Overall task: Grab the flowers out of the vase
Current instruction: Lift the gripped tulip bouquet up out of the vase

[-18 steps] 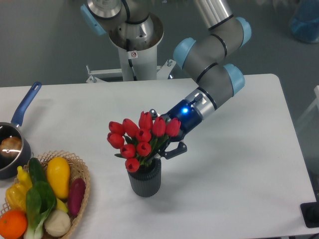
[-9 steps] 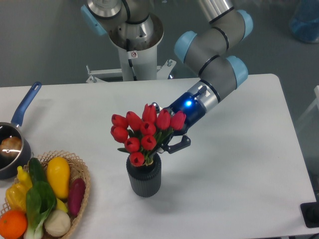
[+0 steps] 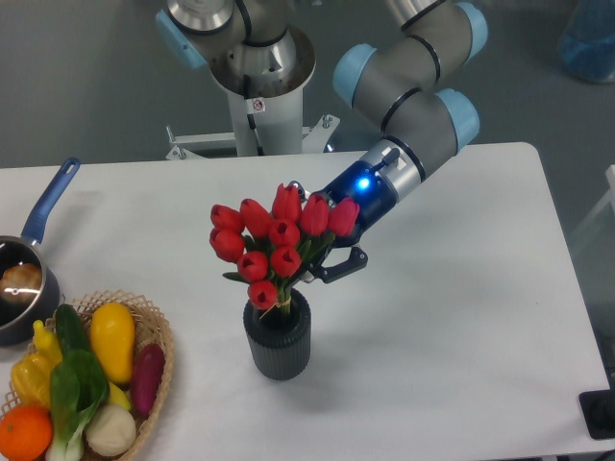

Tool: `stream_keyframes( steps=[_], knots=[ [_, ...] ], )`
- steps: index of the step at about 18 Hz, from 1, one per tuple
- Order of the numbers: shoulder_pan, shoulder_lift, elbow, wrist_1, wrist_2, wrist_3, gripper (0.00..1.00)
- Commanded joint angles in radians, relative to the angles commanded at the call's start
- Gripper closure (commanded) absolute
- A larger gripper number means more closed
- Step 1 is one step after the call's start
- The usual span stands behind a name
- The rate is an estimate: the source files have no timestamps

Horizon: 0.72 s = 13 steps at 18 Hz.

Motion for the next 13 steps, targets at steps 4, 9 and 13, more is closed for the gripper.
stream_keyframes(
  steps=[4,9,13],
  knots=[
    [0.005,0.005,0.023,0.0,-0.006,-0.043,0.46],
    [0.008,0.008,0.049,0.002,-0.008,-0.083,0.46],
    [0.035,0.023,0.061,0.0,-0.029,-0.12,0.46]
  ],
)
